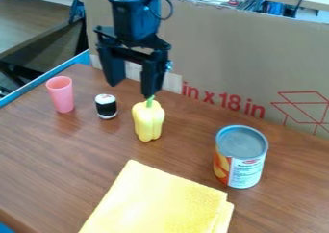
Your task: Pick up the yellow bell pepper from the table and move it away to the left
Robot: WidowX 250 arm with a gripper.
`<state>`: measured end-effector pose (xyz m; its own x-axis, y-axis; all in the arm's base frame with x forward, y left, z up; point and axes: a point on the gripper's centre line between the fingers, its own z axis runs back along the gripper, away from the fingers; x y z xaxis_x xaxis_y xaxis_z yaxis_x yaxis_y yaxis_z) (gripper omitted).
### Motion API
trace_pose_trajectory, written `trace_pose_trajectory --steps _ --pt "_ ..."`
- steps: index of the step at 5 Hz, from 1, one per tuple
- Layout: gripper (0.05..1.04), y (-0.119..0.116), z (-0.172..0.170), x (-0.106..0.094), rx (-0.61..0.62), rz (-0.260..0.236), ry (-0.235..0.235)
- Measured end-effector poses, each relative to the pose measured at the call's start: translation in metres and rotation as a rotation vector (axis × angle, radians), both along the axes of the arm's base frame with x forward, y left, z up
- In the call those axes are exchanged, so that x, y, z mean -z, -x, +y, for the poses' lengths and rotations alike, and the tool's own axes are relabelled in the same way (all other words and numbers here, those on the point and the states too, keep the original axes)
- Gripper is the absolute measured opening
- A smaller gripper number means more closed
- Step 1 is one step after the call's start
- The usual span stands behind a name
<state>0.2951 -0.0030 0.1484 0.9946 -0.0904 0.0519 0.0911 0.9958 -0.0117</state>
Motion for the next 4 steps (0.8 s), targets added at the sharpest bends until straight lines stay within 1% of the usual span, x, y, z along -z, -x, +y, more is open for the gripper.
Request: trace_pose_trajectory --steps 1,2,3,4 --pt "1.001 -0.027 -0.001 0.017 0.007 0.015 0.001" --pt "1.001 -0.045 0.001 0.028 0.007 0.026 -0.012" --pt "1.001 -0.055 0.003 0.041 0.008 0.054 -0.024" --pt "1.001 -0.059 0.005 0.059 -0.005 0.096 -0.041"
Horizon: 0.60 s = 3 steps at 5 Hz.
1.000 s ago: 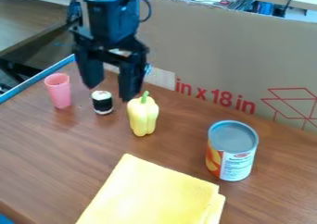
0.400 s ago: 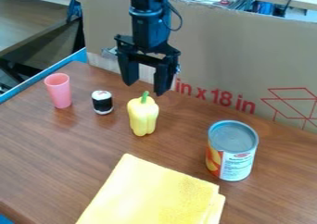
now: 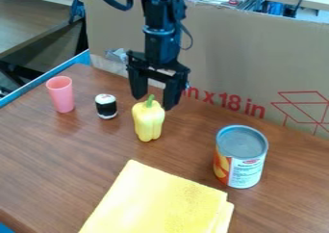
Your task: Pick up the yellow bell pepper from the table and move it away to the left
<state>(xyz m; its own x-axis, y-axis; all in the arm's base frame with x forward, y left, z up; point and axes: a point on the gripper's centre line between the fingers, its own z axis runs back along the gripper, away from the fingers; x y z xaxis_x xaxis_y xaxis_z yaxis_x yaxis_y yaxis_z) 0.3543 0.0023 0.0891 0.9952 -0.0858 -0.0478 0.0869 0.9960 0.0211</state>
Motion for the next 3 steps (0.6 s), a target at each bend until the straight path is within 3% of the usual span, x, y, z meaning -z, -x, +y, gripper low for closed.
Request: trace_pose_trajectory --steps 2,3 --pt "0.945 -0.0046 0.0027 0.0126 -0.015 0.018 -0.018" --pt "0.712 -0.0059 0.0027 0.0121 -0.01 0.009 -0.018"
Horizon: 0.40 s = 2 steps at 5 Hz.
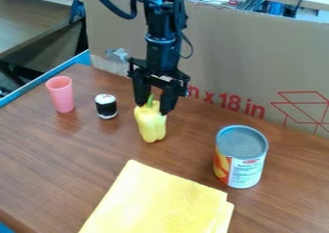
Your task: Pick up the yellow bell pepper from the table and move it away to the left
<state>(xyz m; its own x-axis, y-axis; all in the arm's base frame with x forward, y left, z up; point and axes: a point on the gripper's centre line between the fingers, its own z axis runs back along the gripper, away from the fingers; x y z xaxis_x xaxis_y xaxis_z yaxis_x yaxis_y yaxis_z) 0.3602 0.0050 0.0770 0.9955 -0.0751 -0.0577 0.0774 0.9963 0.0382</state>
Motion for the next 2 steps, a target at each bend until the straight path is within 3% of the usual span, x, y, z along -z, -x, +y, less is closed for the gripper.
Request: trace_pose_trajectory --steps 2 --pt "0.267 0.0032 -0.0034 -0.0027 0.007 -0.004 0.025"
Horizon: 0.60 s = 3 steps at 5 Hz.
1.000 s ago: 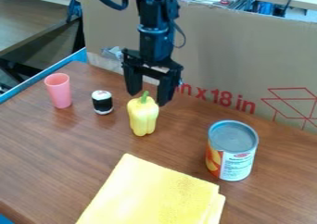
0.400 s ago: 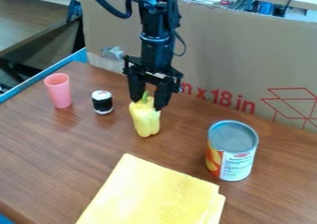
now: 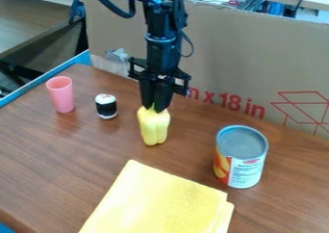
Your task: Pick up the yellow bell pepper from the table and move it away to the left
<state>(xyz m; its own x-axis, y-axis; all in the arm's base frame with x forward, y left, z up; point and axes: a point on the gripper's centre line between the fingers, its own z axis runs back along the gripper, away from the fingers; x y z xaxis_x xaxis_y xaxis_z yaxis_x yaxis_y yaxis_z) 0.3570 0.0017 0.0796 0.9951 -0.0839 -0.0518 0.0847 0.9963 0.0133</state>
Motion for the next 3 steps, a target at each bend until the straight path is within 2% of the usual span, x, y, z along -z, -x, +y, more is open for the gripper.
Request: trace_pose_trajectory --steps 1,2,3 --pt "0.141 0.007 -0.003 -0.001 0.003 0.008 0.025" --pt "0.112 0.023 -0.004 -0.013 0.018 0.009 0.033" --pt "0.11 0.065 0.012 -0.041 -0.011 -0.001 -0.014"
